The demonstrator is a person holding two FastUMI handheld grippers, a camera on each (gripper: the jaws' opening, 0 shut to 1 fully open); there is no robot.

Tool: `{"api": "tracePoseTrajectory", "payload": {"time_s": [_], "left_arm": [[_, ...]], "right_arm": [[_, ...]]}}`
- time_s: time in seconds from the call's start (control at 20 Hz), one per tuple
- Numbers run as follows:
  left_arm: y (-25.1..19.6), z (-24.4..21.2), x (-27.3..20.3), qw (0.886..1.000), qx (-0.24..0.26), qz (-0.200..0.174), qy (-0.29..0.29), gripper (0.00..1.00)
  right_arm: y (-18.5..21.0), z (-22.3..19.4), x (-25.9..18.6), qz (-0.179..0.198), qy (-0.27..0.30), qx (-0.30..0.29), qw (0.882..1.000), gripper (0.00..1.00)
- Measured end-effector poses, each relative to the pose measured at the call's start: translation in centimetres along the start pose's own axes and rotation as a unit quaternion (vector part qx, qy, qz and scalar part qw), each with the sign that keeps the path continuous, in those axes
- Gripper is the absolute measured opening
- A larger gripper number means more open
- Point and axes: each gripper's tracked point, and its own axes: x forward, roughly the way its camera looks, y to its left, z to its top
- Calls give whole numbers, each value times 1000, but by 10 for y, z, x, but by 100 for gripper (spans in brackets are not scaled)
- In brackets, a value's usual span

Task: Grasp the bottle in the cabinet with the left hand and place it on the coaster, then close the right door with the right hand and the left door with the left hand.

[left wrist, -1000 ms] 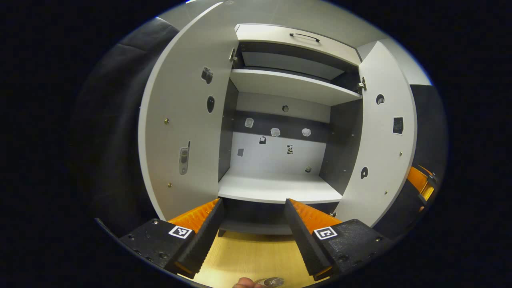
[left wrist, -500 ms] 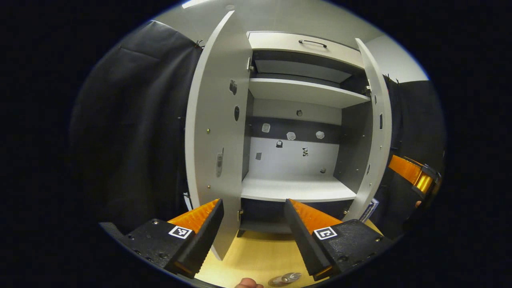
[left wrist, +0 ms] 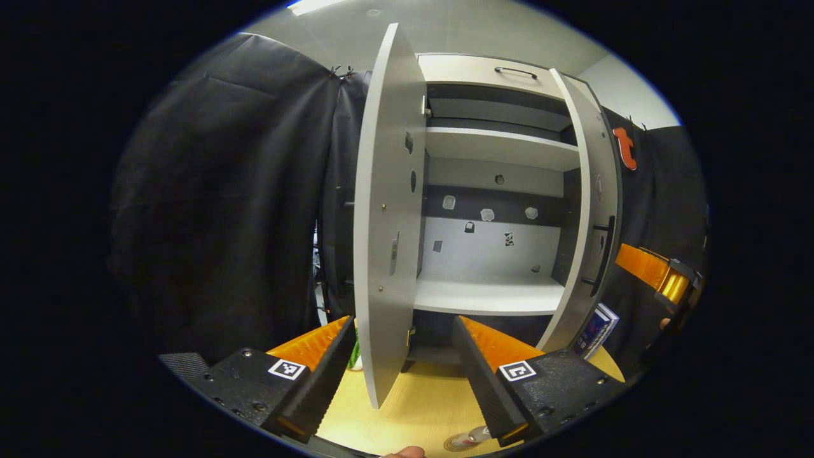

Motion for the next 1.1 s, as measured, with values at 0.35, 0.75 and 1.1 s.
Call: {"api": "tracePoseTrajectory", "payload": {"time_s": [0.35, 0.75, 1.1], "left_arm": [[7, 2, 4, 1000, -7, 9, -1, 95], [15, 5, 6, 1000, -5, 20, -2, 95], [34, 10, 4, 999, -10, 40, -14, 95]], "right_arm": [[-2, 2, 4, -2, -1, 7, 1000, 96], [0, -1, 11, 0, 1, 8, 1000, 96], [7, -7, 17, 5, 6, 8, 1000, 96]]}}
